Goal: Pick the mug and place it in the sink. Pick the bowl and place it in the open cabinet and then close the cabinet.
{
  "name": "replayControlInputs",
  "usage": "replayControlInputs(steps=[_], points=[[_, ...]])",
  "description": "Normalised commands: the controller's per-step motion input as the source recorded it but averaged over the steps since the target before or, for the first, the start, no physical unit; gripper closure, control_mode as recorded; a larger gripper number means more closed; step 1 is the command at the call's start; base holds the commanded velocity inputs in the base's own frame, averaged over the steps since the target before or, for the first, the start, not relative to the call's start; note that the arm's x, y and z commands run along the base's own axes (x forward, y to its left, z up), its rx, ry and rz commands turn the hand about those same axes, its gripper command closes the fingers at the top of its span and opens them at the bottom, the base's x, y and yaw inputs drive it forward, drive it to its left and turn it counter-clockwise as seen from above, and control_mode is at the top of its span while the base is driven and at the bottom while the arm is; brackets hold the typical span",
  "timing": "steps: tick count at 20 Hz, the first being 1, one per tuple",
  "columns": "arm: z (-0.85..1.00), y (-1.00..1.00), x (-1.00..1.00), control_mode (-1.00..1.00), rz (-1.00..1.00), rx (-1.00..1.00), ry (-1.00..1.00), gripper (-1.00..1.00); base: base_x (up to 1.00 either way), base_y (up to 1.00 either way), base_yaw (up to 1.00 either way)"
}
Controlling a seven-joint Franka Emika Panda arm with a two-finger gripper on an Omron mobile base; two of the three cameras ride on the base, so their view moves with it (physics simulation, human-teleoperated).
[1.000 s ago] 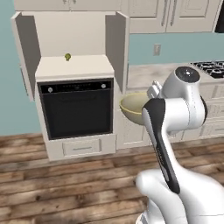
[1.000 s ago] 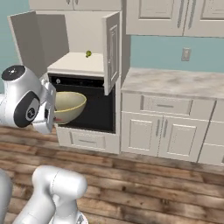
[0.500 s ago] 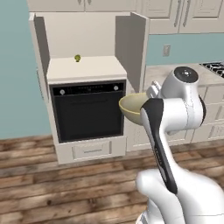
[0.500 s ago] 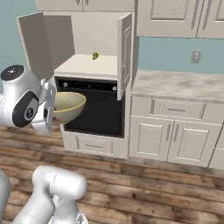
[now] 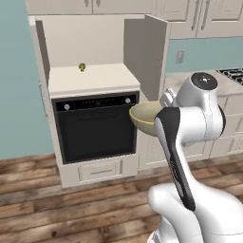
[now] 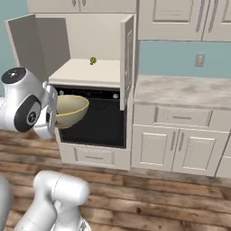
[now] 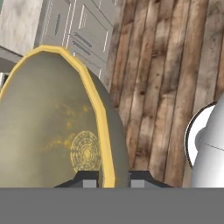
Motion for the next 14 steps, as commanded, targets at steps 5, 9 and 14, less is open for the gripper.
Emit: replayControlInputs(steps=[5, 9, 14], points=[[0.00, 0.00, 0.00, 1.00, 0.00, 0.00, 0.00, 1.00, 0.48, 0.45, -0.15], [0.00, 0.00, 0.00, 1.00, 0.00, 0.00, 0.00, 1.00, 0.29, 0.21, -0.07], [0.00, 0.00, 0.00, 1.00, 0.00, 0.00, 0.00, 1.00, 0.06, 0.00, 0.00]])
